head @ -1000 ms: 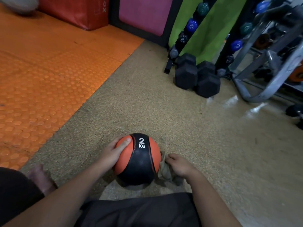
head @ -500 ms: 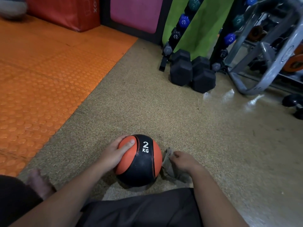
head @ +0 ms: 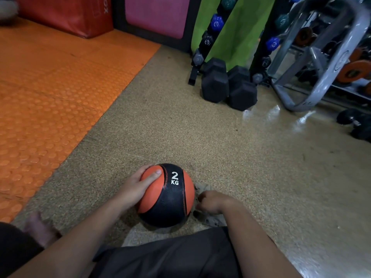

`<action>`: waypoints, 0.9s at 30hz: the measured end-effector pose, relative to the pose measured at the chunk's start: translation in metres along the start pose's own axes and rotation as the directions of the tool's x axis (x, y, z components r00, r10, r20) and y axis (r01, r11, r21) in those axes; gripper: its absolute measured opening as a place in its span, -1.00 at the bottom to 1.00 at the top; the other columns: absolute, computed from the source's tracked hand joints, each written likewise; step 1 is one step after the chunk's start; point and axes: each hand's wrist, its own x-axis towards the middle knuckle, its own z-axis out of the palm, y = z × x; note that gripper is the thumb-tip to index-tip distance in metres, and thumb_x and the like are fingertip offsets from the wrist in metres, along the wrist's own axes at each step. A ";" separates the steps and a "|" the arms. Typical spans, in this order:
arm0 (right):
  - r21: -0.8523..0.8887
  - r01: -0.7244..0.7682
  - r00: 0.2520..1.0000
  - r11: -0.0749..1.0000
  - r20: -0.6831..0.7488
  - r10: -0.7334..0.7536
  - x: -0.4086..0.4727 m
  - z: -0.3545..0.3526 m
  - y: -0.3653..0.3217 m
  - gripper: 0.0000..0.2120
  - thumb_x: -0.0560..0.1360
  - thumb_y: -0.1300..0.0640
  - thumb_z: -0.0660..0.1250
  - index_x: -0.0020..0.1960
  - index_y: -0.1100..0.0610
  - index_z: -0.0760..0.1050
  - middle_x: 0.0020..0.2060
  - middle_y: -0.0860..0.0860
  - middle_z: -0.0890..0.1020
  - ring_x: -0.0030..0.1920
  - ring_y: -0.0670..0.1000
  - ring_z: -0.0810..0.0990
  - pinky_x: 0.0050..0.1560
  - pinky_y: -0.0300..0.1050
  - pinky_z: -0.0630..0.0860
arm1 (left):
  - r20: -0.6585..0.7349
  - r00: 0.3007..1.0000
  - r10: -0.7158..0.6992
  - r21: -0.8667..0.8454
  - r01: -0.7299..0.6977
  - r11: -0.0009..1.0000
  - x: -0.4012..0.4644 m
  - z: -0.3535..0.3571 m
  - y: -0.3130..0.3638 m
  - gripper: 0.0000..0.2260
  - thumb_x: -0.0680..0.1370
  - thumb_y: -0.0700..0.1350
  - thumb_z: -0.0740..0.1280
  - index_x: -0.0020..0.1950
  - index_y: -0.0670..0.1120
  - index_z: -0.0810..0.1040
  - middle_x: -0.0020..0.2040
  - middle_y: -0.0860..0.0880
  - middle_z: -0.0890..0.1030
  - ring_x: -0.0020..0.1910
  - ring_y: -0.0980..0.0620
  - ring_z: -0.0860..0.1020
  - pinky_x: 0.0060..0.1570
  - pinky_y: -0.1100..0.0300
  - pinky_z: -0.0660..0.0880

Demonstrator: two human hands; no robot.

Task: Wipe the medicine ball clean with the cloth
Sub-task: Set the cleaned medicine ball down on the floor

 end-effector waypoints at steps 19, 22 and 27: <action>0.129 0.323 0.889 0.937 -0.381 -0.254 -0.053 0.005 -0.008 -0.21 0.45 0.04 0.47 0.60 -0.11 0.21 0.44 0.06 0.44 0.42 0.13 0.46 0.43 -0.01 0.39 | -0.007 0.988 0.151 0.082 -0.150 0.985 0.001 -0.012 0.006 -0.36 0.22 0.63 0.38 0.25 0.45 0.59 0.39 0.21 0.55 0.37 0.10 0.53 0.40 0.02 0.44; 0.206 0.335 0.887 0.920 -0.399 -0.233 -0.054 0.010 -0.014 -0.21 0.39 0.09 0.50 0.55 -0.06 0.27 0.35 0.04 0.52 0.36 0.11 0.51 0.37 -0.01 0.45 | 0.081 0.987 0.137 0.155 -0.148 0.977 -0.005 -0.008 0.006 -0.35 0.37 0.50 0.45 0.43 0.42 0.47 0.47 0.24 0.46 0.39 0.08 0.50 0.43 -0.10 0.46; 0.781 0.265 0.963 0.566 -0.240 -0.120 -0.060 0.006 -0.014 -0.61 0.49 0.15 0.50 0.23 -0.13 0.50 0.08 -0.02 0.63 0.05 0.00 0.64 -0.02 0.01 0.69 | 0.054 0.998 0.013 -0.094 -0.008 0.996 -0.011 -0.004 0.010 -0.58 0.56 -0.08 0.52 0.36 0.21 0.54 0.36 0.14 0.48 0.12 0.08 0.56 -0.15 0.03 0.56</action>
